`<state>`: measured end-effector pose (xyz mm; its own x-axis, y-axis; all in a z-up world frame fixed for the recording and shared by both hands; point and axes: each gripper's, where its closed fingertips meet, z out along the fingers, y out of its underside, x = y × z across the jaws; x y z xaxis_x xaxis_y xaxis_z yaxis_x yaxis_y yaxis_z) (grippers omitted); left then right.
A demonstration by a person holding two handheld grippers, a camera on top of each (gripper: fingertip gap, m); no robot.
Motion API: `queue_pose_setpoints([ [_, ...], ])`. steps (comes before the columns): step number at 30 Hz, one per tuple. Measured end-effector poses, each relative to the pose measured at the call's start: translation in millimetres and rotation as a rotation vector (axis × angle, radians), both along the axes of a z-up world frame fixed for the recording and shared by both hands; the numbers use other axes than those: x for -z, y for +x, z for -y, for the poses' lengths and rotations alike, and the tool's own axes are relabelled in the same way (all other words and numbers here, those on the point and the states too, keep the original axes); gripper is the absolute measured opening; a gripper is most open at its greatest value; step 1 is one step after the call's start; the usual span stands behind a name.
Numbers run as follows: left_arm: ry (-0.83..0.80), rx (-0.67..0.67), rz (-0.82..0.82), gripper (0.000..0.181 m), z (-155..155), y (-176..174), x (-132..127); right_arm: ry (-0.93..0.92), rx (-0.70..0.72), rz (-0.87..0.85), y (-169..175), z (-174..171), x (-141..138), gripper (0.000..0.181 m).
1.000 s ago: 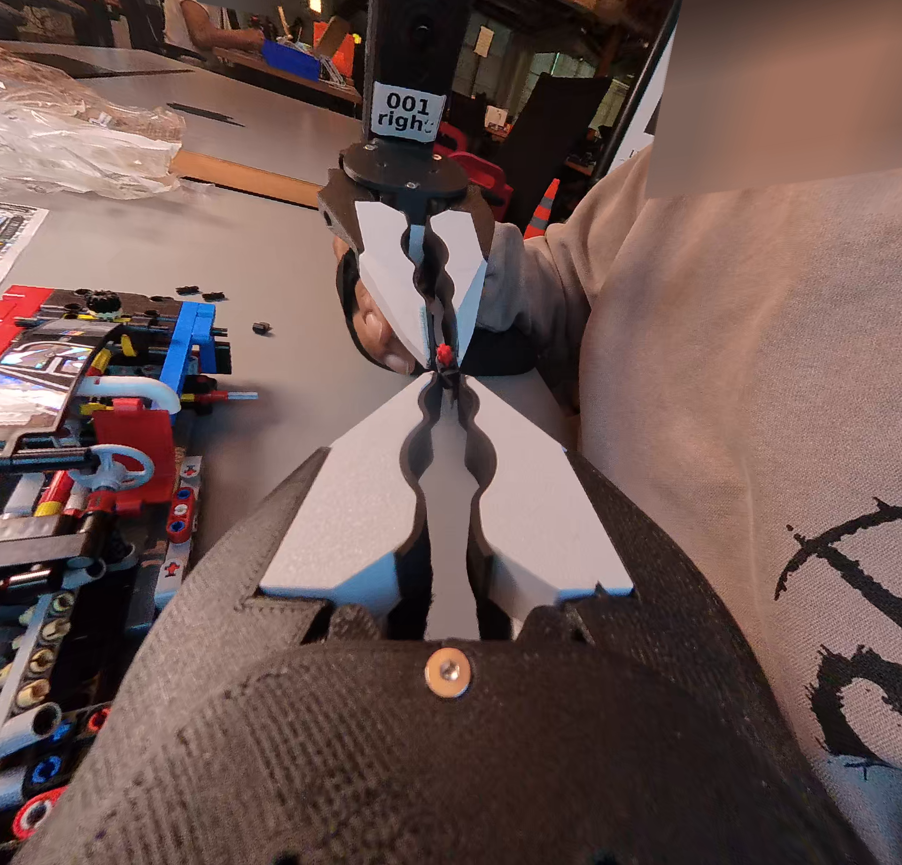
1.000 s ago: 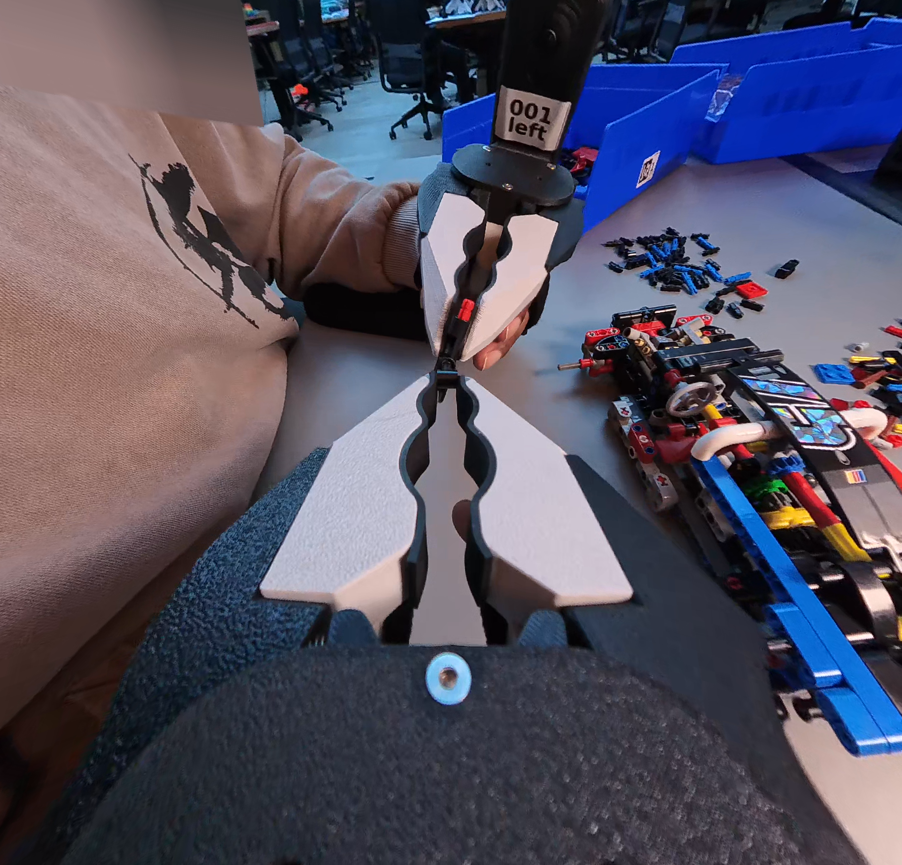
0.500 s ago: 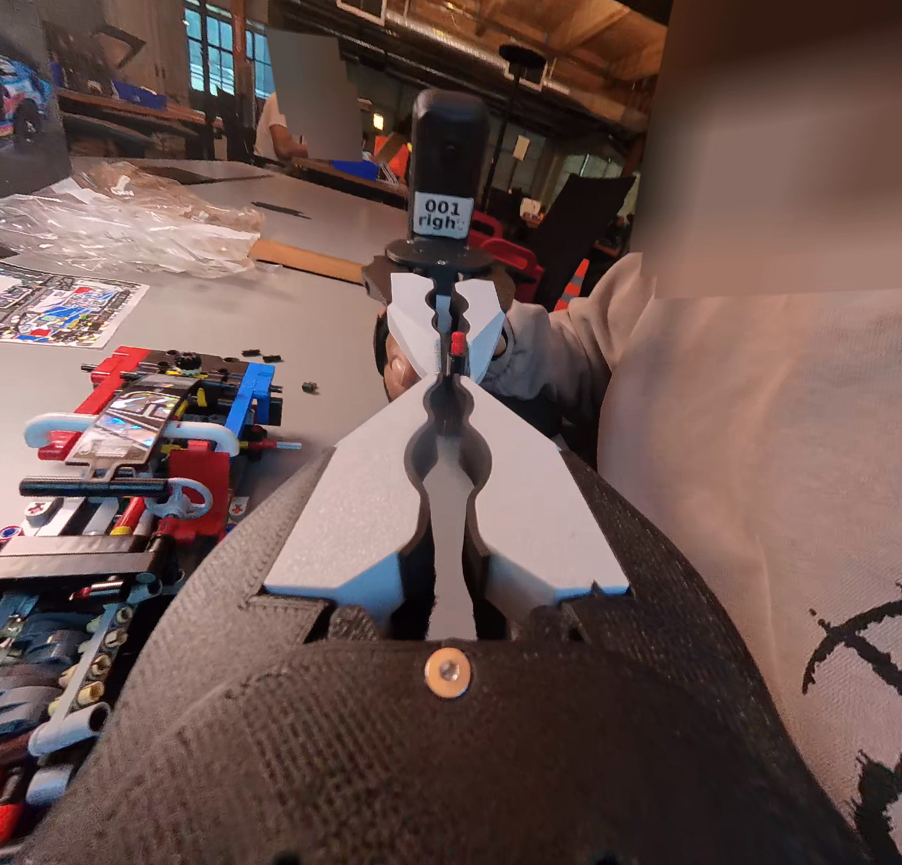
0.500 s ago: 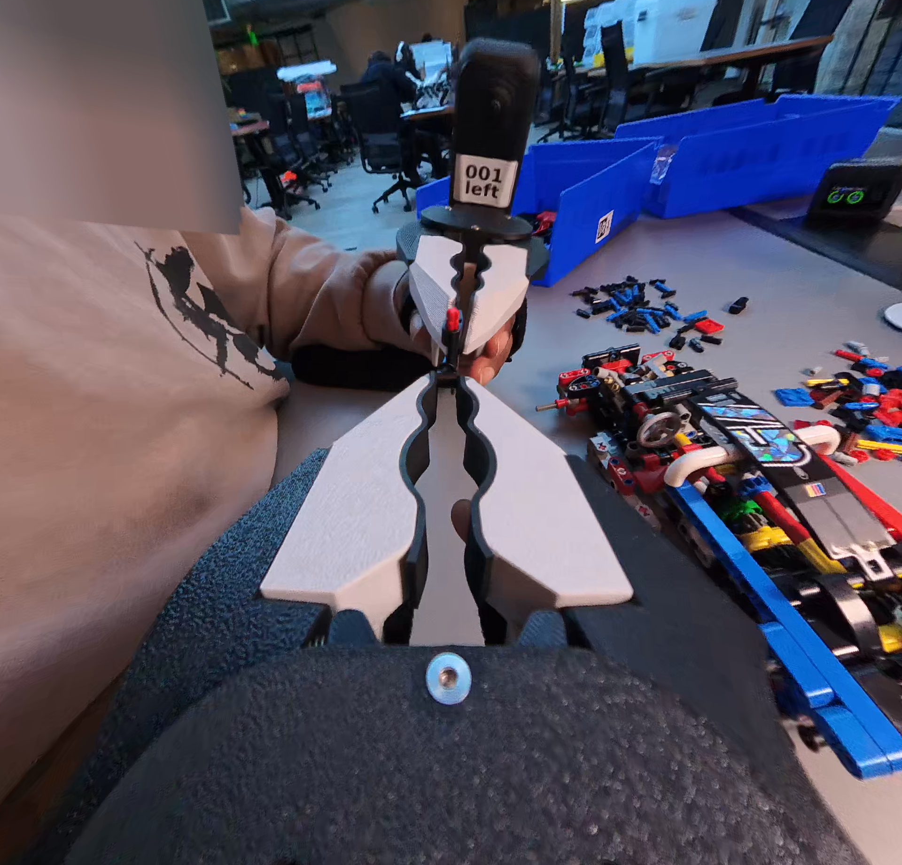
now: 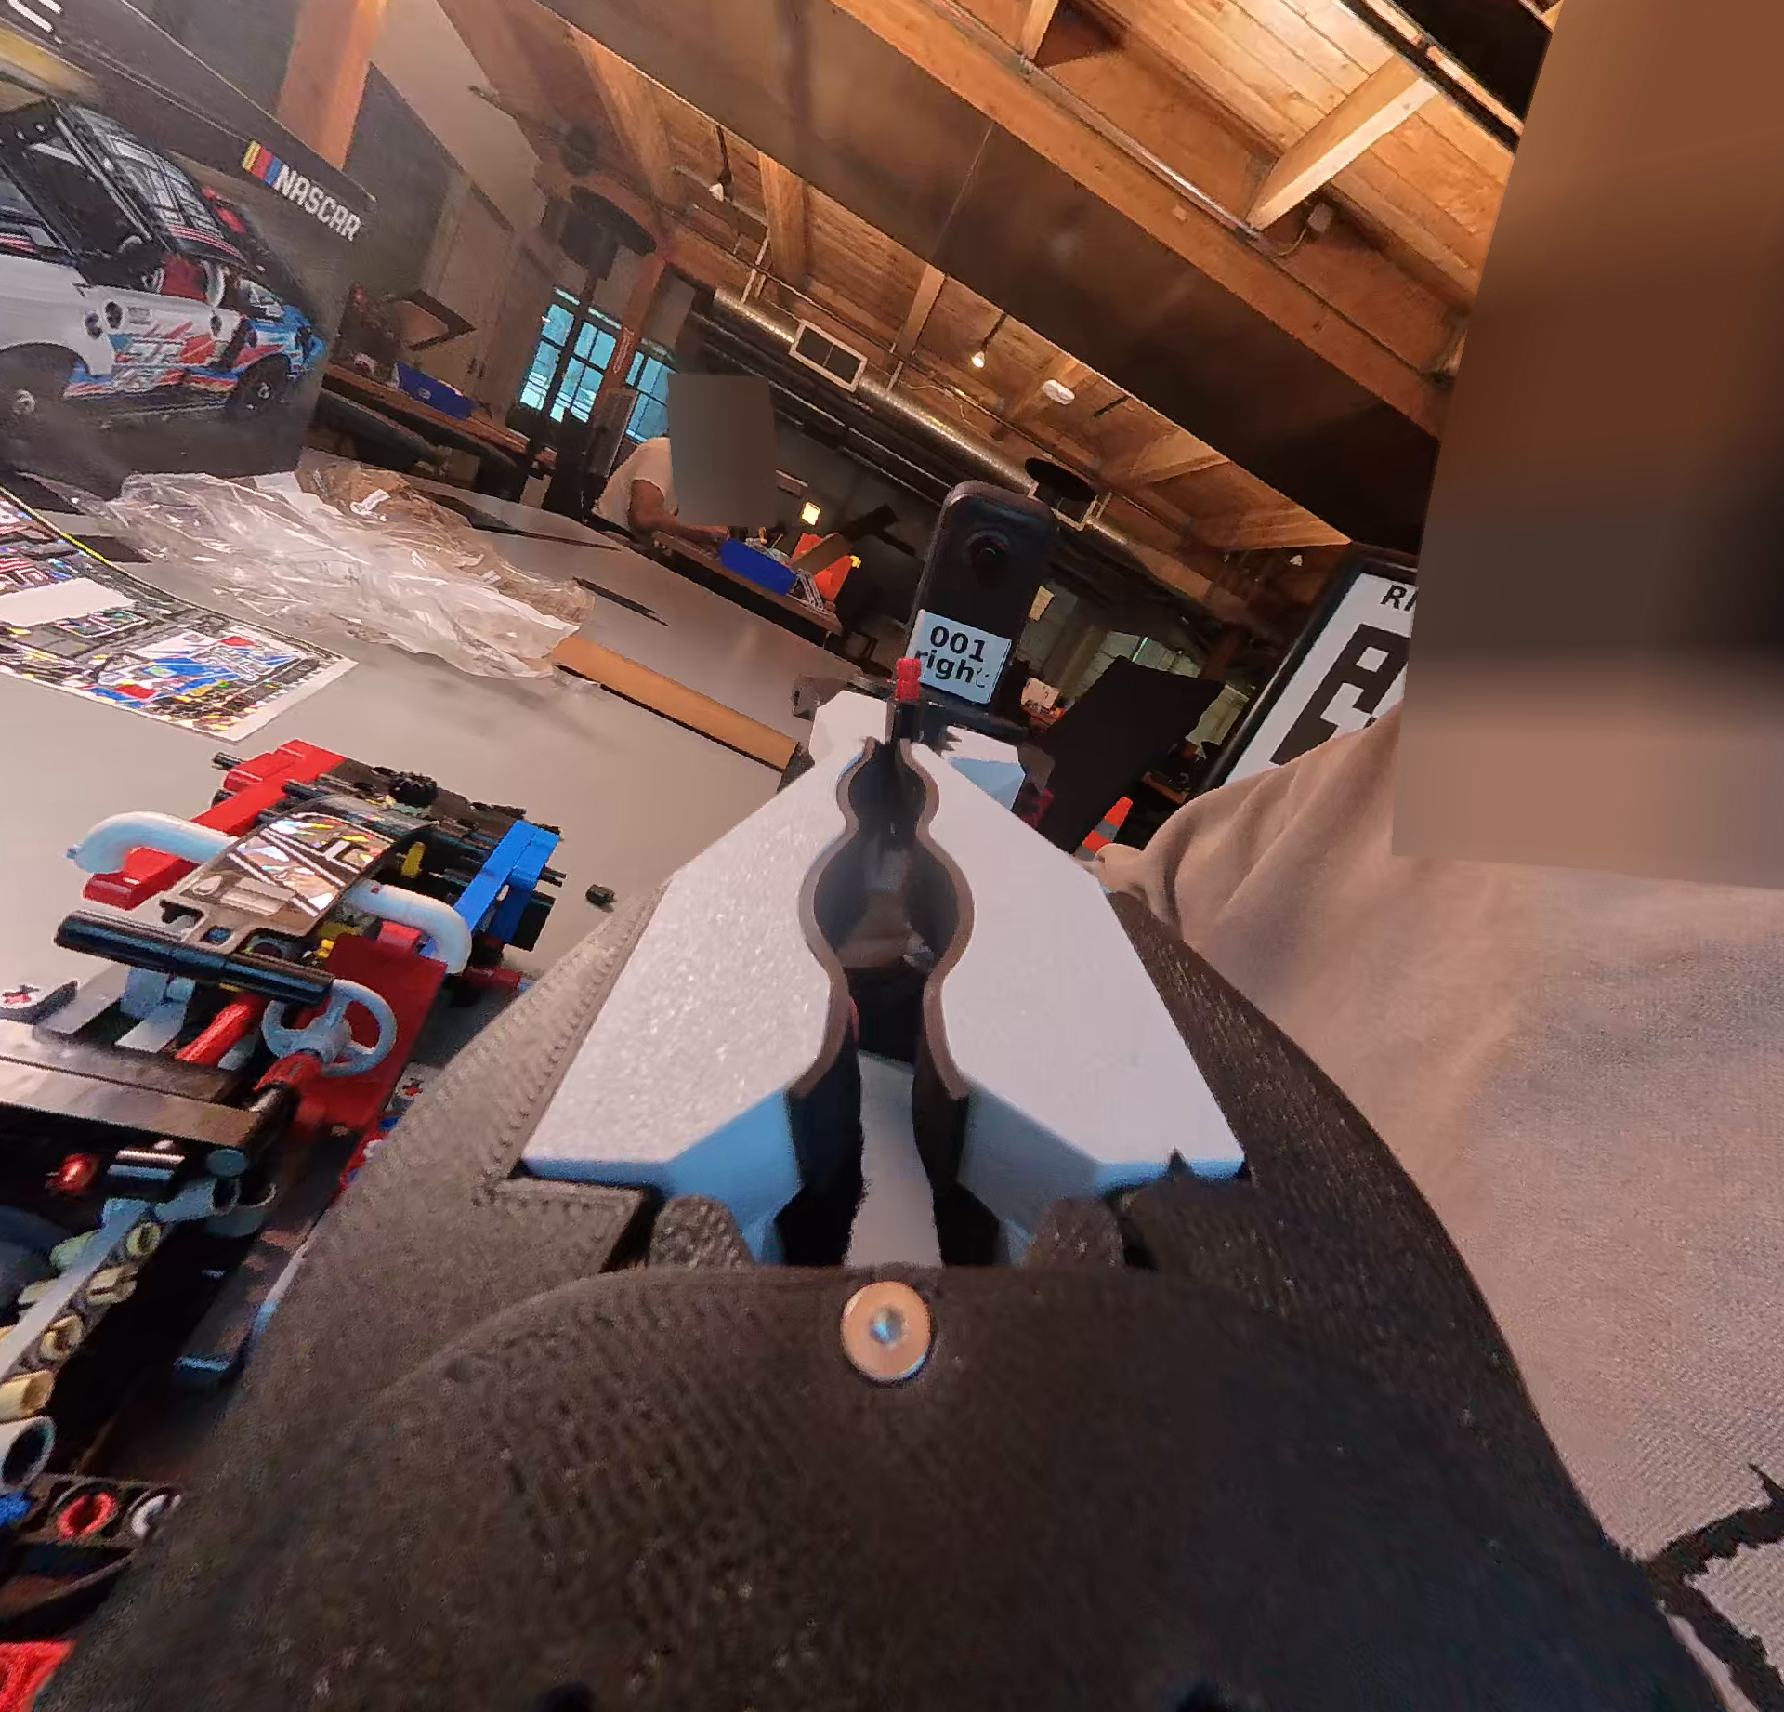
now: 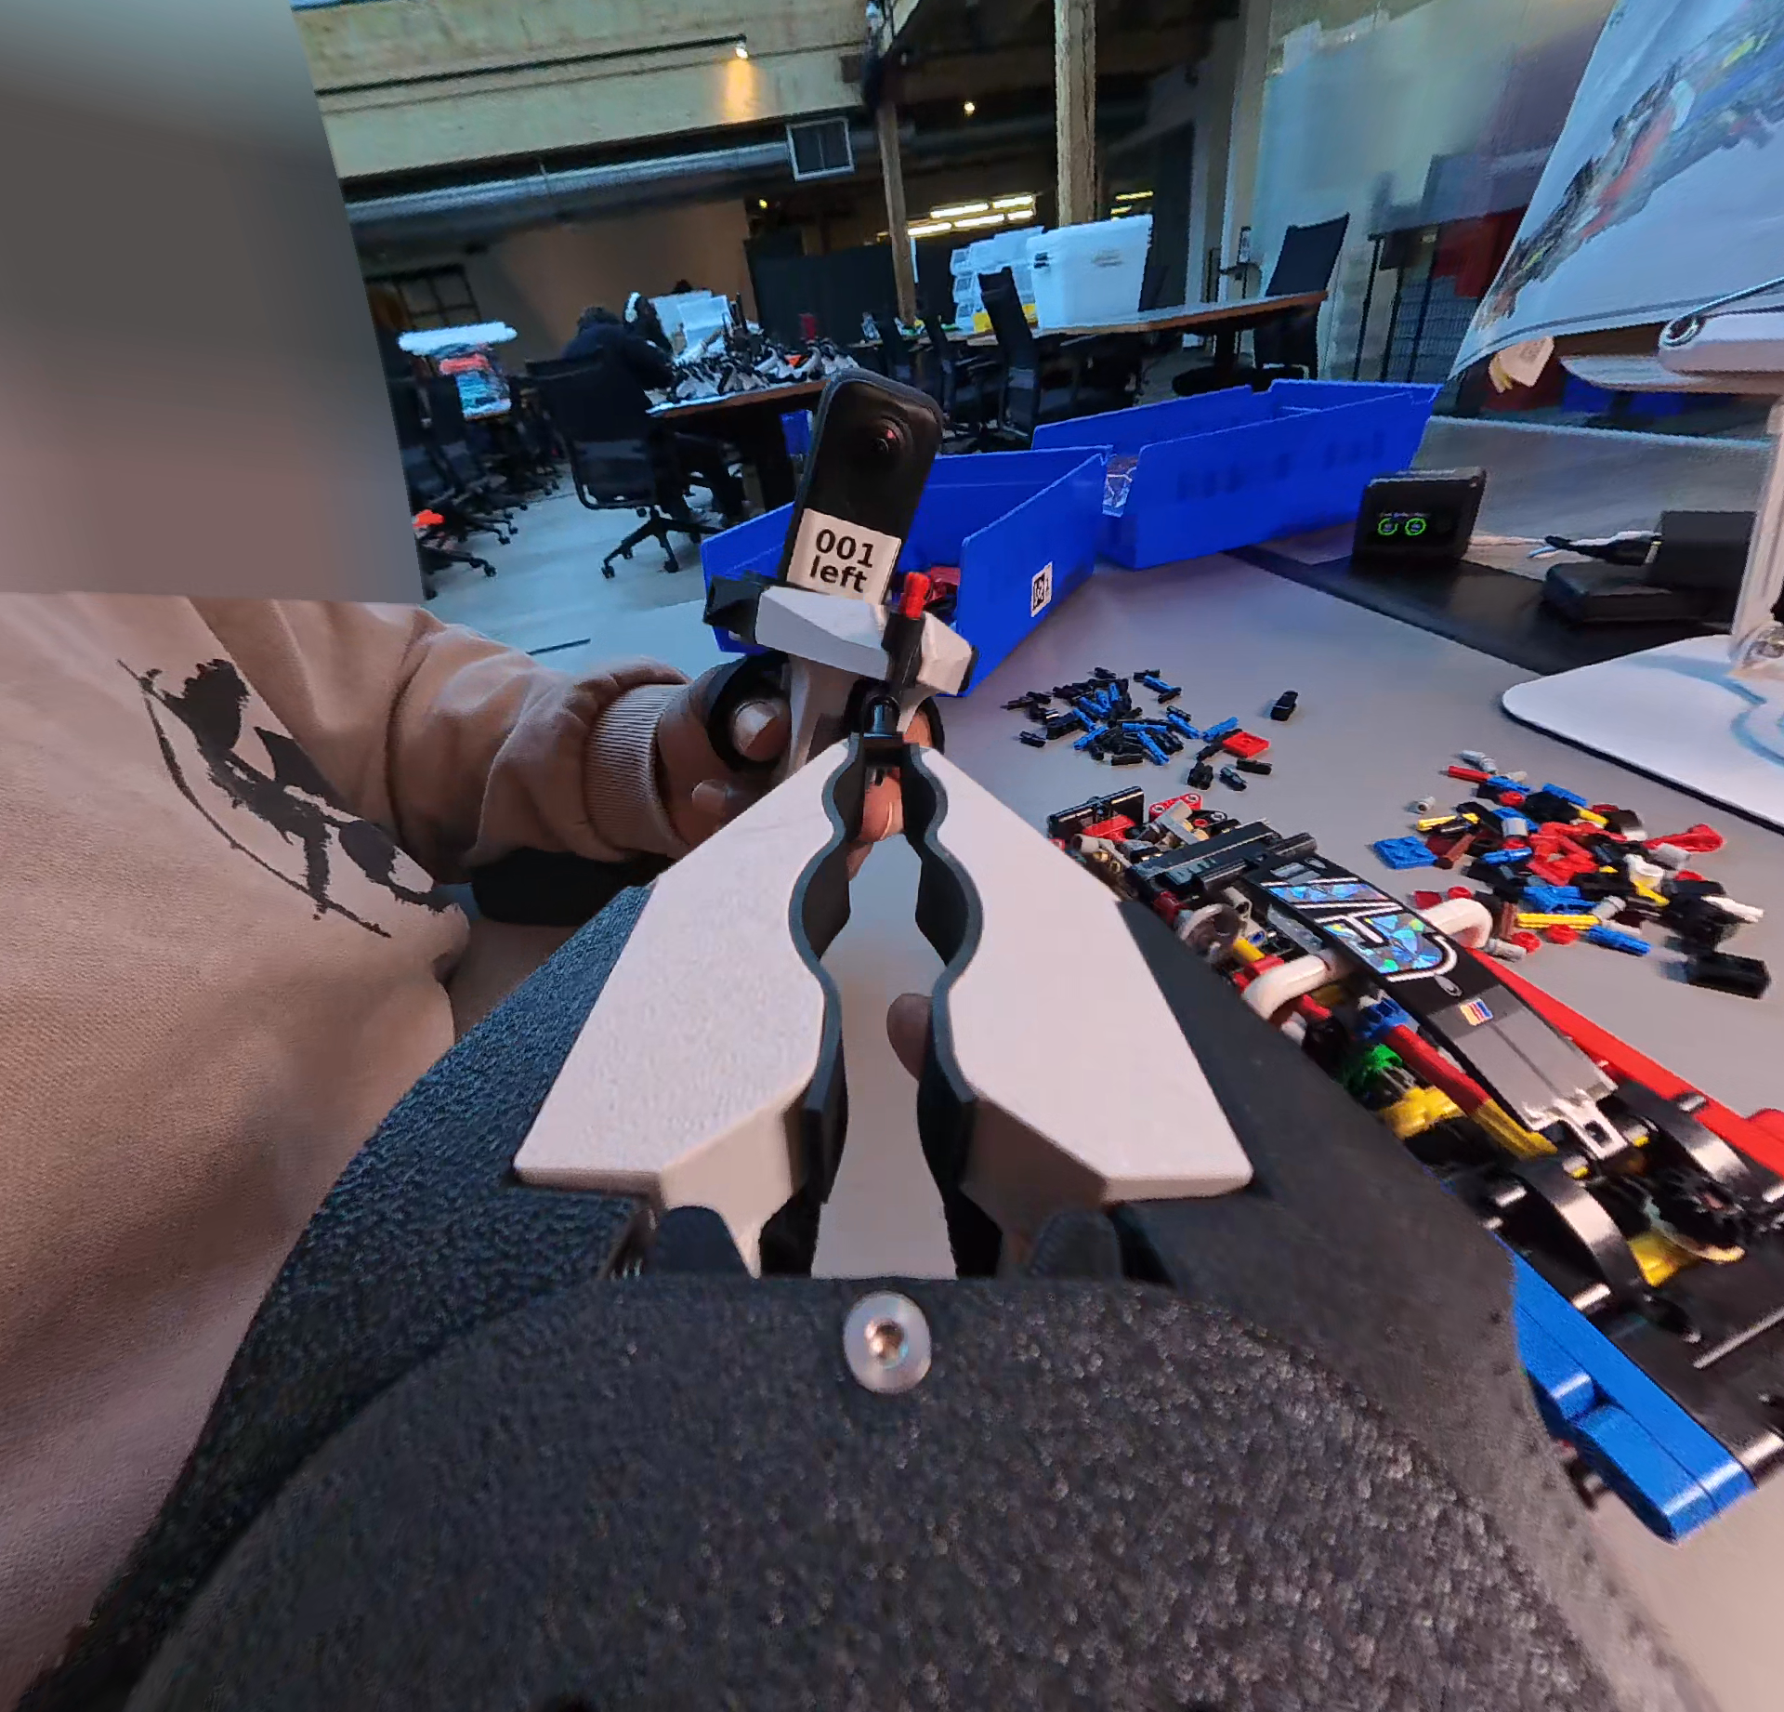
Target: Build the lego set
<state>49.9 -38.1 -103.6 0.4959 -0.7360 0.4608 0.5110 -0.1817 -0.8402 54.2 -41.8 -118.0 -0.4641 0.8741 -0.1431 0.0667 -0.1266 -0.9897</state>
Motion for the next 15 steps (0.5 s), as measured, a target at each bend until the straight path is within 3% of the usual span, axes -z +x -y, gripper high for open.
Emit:
queue_pose_setpoints([
  [9,0.06,-0.038,-0.371,0.0,4.6,8.6,19.9,0.059,-0.066,0.146,6.4,3.8,19.7,0.005],
  [15,0.055,-0.072,-0.368,0.0,0.5,7.6,21.8,0.062,-0.043,0.141,4.7,0.8,21.5,0.005],
])
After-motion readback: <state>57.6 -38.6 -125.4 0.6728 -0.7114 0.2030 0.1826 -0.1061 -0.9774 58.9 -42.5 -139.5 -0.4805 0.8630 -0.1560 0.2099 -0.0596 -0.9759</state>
